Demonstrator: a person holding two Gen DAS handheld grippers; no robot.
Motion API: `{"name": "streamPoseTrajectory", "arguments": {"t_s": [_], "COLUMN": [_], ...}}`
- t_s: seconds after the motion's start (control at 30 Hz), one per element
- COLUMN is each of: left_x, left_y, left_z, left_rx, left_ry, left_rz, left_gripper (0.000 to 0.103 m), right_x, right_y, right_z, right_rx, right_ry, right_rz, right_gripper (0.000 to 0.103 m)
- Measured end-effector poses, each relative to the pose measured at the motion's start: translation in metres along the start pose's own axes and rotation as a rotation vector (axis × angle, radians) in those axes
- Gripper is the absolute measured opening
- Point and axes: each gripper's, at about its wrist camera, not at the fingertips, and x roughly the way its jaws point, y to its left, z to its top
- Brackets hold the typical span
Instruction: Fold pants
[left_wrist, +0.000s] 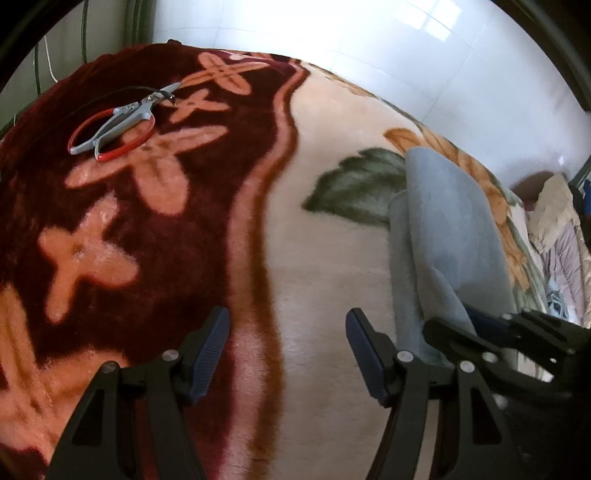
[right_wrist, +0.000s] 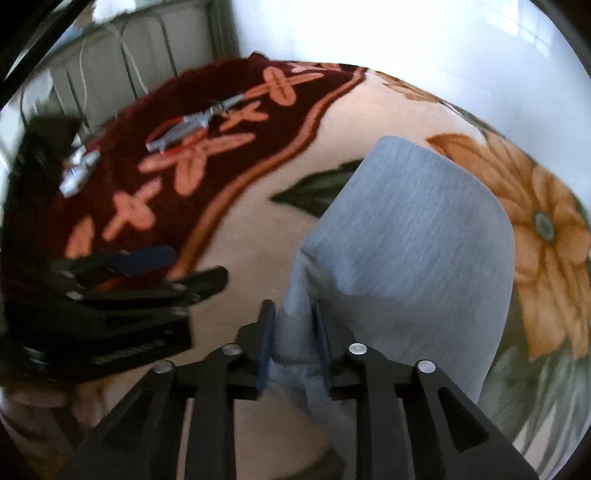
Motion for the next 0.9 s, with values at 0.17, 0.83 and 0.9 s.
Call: {"name": "streamPoseTrajectory", "arguments": {"t_s": [0.17, 0.83, 0.9], "left_x": [-0.011, 0.004, 0.004], "left_y": [-0.003, -0.07, -0.066], "left_z": [0.003, -0.011, -0.014], "left_rx": [-0.014, 0.211, 0.213], "left_ry": [-0.017, 0.074, 0.072], "left_rz": [-0.055, 0.022, 0.031], "left_gripper": [0.069, 0.075, 0.076], "right_x": [-0.042, -0.013, -0.015], "right_y": [-0.005, -0.074, -0.076], "right_z": [-0.008, -0.073, -0.077], "right_rx": [0.021, 0.186, 0.204], "right_ry": [-0.071, 0.021, 0.006], "right_rz": [0.022, -0.034, -0.021], "right_gripper": [0.024, 0.026, 0.026]}}
